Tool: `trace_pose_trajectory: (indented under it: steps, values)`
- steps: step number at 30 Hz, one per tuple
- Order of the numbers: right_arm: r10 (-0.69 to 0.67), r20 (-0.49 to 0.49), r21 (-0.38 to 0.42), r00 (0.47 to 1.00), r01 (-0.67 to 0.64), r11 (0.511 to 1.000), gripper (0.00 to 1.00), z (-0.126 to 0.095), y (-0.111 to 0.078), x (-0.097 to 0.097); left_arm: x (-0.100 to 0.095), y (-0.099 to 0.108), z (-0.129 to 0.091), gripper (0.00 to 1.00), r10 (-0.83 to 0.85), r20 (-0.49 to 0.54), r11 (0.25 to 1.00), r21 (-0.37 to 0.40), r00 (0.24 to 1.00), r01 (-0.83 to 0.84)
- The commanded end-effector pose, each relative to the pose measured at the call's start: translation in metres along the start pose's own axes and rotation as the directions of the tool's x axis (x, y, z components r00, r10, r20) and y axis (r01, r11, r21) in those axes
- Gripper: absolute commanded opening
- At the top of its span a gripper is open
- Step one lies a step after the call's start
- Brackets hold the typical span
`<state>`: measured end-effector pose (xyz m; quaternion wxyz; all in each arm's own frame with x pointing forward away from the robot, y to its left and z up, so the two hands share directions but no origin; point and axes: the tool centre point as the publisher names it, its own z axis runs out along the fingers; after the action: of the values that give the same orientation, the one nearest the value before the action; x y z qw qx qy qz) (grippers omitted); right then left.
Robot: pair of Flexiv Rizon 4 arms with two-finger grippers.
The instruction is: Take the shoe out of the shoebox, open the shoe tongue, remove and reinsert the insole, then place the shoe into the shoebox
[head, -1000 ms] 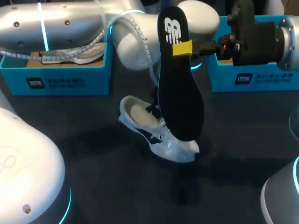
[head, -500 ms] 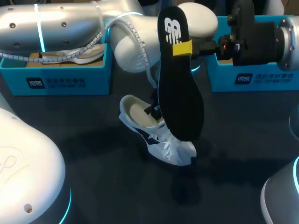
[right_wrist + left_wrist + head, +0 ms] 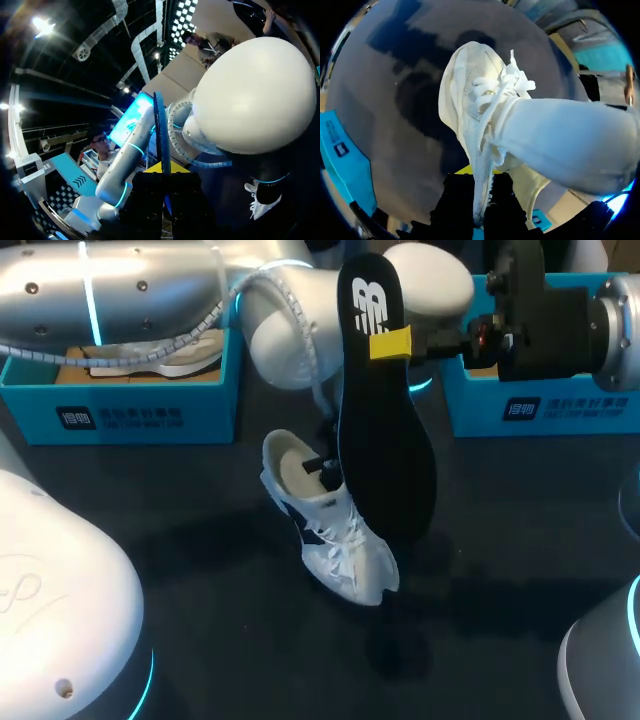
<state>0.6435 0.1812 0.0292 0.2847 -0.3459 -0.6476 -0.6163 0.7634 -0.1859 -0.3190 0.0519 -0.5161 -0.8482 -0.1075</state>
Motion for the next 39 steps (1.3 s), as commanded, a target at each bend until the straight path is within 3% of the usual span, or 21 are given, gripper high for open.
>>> trace_pose_trajectory:
  steps: [1,4,6,18,30,39]
  values:
    - [0.002,0.003,0.001,1.0,-0.002,1.0,0.0,0.003,0.001,0.0,-0.01,0.007,0.0,0.0,0.143,-0.045,0.988,0.06,0.989,-0.14]
    - [0.002,0.003,0.001,1.0,-0.002,1.0,0.0,0.003,0.001,0.0,-0.015,0.002,0.002,0.0,0.292,-0.063,0.952,0.116,0.954,-0.283]
    - [0.002,0.003,0.001,1.0,-0.002,1.0,0.0,0.003,0.001,0.0,-0.018,-0.001,0.002,0.0,0.328,-0.086,0.943,0.091,0.941,-0.32]
    - [0.002,0.003,0.001,1.0,-0.002,1.0,0.0,0.003,0.001,0.0,-0.032,0.005,0.002,0.0,0.347,-0.092,0.936,0.088,0.933,-0.34]
    - [0.002,0.003,0.001,1.0,-0.002,1.0,0.0,0.003,0.001,0.0,-0.044,0.003,0.008,0.0,0.512,-0.049,0.857,0.102,0.858,-0.505]
    - [0.002,0.003,0.001,1.0,-0.002,1.0,0.0,0.003,0.001,0.0,-0.053,-0.003,0.013,0.0,0.485,-0.03,0.875,0.032,0.874,-0.484]
